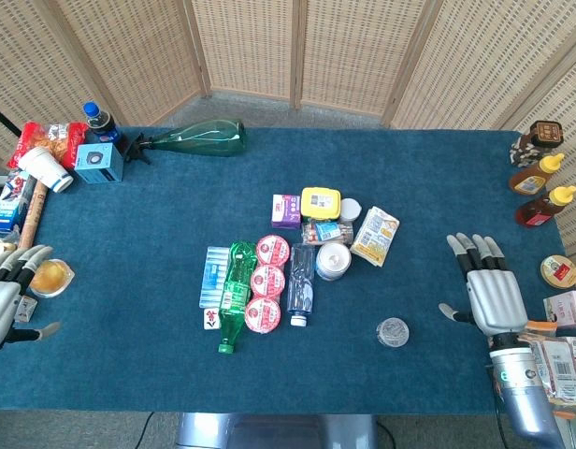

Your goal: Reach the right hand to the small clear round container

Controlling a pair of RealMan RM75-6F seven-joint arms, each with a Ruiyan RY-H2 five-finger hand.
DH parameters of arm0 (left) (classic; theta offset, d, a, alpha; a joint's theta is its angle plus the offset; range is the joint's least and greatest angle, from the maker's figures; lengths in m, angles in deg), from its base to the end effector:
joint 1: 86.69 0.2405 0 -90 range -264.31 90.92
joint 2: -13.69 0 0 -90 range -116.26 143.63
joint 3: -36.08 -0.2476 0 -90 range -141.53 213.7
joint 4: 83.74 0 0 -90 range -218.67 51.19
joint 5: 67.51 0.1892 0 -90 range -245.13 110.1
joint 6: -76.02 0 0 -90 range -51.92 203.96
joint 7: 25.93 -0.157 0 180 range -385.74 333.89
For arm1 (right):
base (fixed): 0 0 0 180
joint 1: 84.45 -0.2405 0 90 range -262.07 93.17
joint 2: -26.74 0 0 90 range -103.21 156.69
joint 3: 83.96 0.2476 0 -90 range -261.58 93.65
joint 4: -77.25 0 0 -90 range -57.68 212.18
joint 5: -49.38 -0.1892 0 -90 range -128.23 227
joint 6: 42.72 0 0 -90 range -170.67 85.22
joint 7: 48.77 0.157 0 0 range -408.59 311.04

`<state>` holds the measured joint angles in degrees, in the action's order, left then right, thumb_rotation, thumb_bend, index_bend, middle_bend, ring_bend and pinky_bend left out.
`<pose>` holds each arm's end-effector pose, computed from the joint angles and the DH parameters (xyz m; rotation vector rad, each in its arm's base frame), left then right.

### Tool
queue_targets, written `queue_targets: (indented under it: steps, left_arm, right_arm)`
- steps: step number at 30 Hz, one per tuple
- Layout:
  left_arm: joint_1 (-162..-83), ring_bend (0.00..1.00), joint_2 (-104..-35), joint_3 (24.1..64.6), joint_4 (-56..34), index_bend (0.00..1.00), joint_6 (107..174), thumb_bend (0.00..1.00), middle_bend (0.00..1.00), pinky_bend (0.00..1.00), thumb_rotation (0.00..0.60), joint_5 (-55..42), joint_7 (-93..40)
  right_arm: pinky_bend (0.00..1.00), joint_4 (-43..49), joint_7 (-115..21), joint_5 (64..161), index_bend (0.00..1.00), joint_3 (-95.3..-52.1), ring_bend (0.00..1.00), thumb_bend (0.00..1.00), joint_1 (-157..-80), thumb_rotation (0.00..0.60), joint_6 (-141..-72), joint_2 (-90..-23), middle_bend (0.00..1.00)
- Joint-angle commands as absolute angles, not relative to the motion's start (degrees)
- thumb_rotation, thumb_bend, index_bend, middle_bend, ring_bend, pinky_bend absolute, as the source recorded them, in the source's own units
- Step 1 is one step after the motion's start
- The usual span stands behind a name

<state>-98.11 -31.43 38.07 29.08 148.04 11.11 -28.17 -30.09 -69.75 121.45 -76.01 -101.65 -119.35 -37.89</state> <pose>-0.2521 0.2083 0.2097 -1.4965 -1.0553 -0.7722 -0.2272 -0.2542 0.1500 1.4661 -0.8829 0.8558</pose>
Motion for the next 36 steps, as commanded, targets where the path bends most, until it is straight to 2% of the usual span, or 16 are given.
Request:
queue_targets:
  steps: [1,17,22,36]
  left_arm:
    - [-98.71,0.0,-31.74,38.35,29.21,0.0,147.43,0.0,0.0,0.0,0.6,10.69,-28.7]
    - [-101.55,0.0,-30.46,40.25,27.83,0.0,143.92,0.0,0.0,0.0,0.6,9.78,-23.06]
    - [-102.54,0.0,-29.54,41.06,27.5,0.0,143.09,0.0,0.0,0.0,0.6,9.63,-21.59]
    - [-103.25,0.0,-28.02,41.76,27.86,0.0,142.62,0.0,0.0,0.0,0.6,9.09,-19.65]
  right_arm:
    - [0.0,-30.14,-69.35,121.25,0.0,-75.82,0.0,0.04,-101.86,0.6,-118.98,-37.96,0.0]
    - [0.0,-32.51,-65.32,119.89,0.0,-76.92,0.0,0.04,-102.76,0.6,-113.38,-34.66,0.0]
    - [0.0,-32.45,-67.25,120.14,0.0,-77.8,0.0,0.04,-103.39,0.6,-112.4,-35.73,0.0]
    - [0.0,-36.32,-71.54,117.43,0.0,-79.96,0.0,0.0,-105.8,0.595,-106.98,-33.55,0.02]
